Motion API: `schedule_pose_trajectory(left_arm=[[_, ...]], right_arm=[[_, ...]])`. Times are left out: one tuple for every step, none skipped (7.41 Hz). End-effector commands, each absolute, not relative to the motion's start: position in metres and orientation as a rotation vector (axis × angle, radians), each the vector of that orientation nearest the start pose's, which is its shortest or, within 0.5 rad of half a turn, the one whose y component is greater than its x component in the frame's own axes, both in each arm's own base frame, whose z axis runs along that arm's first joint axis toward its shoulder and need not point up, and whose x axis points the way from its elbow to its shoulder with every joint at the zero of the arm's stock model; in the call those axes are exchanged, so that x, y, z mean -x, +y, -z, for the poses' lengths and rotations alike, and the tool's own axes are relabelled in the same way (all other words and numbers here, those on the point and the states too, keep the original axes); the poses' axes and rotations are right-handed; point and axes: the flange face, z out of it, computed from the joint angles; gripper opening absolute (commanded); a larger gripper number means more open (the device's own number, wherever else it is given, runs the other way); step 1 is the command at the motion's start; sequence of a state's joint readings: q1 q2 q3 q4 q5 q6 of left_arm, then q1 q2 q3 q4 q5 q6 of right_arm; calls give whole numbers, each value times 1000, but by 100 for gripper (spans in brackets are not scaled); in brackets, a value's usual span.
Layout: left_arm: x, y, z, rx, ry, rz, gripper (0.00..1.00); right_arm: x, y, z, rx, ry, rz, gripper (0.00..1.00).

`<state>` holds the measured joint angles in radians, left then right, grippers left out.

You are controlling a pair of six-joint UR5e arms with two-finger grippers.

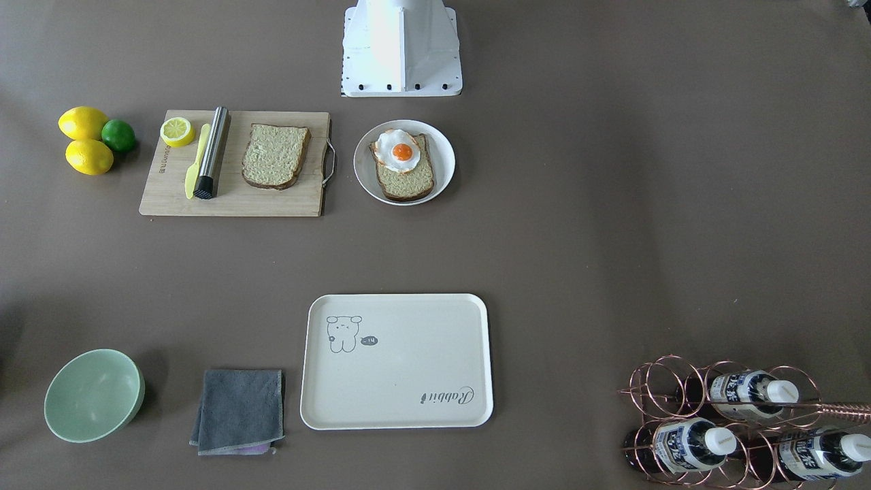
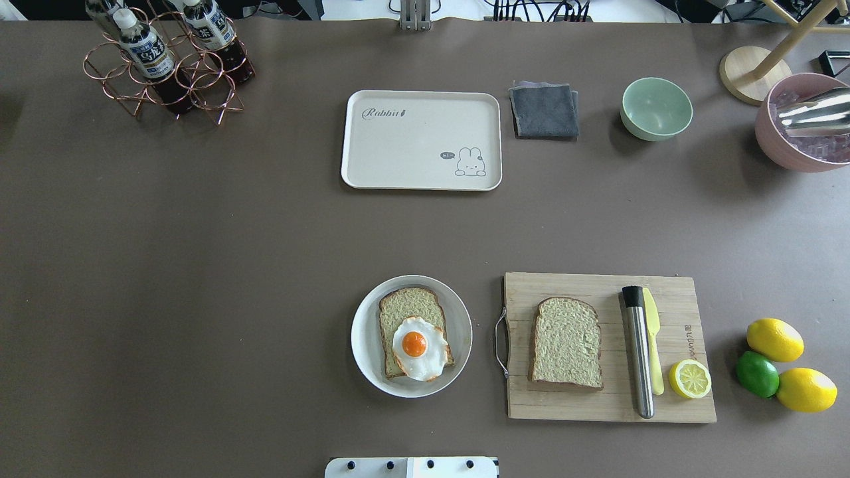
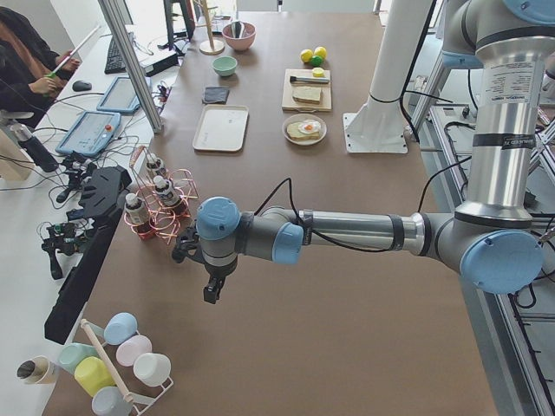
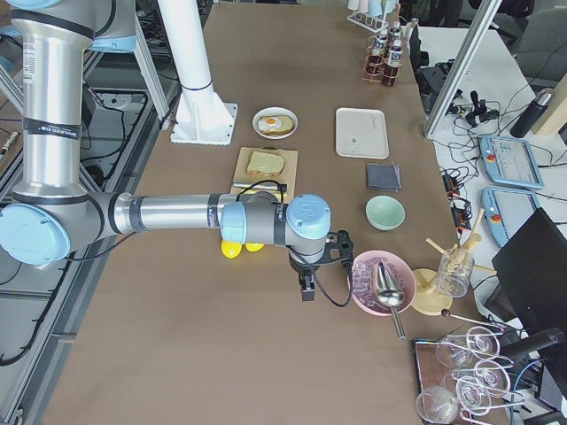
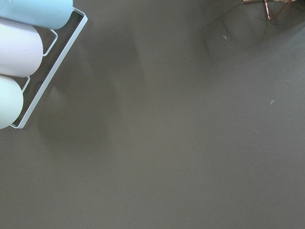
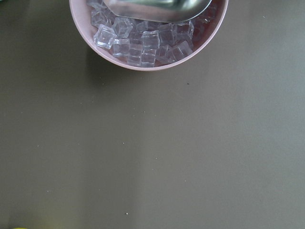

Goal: Make sandwich and place on tray

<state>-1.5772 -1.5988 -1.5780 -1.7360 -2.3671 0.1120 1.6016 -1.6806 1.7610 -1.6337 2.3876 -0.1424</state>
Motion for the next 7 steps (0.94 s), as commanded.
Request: schedule_pose_trajectory(left_arm=[[69,-515,-621,-240,778,-175,98],[69,-515,-621,-240,778,-175,98],[69,-514,-623,-236,778,-173,98],[69,-514,-624,-232,779,-169,98],[69,-511,-628,-225,779,-166,98],[69,-508,-630,-221,779,-162,98],[69,-508,-630,-221,779,-165,98]], right_arm=[[-74,-444,-619,-89,-813,112,100],[-74,-445,-618,-90,-813,113,100],[-74,-445,-618,-90,-813,113,100],[-74,-445,-618,-92,-813,114,100],[-74,-445,-618,-93,-815,115,100],[-74,-445,-617,-93,-815,117,100],[-74,-446,-616,-94,-815,116,100]])
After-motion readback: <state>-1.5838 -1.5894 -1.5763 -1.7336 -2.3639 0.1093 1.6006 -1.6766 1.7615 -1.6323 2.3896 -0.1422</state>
